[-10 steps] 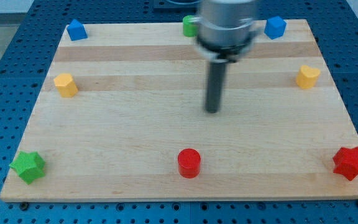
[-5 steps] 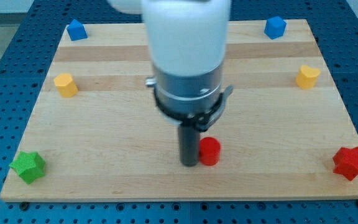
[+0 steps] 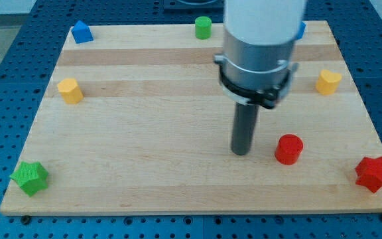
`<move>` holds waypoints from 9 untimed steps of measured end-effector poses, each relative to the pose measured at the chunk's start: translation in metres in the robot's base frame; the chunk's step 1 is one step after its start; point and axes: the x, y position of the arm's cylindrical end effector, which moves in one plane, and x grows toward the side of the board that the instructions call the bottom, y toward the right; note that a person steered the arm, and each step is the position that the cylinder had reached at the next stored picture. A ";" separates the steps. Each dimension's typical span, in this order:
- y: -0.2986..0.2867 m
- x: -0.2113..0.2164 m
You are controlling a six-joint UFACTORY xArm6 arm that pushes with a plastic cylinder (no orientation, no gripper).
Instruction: Move the red circle vertically below the heart
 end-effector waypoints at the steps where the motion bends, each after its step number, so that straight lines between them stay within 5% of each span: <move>1: 0.037 0.008; 4: 0.130 0.007; 5: 0.095 0.007; 7: -0.160 -0.016; 9: -0.214 -0.035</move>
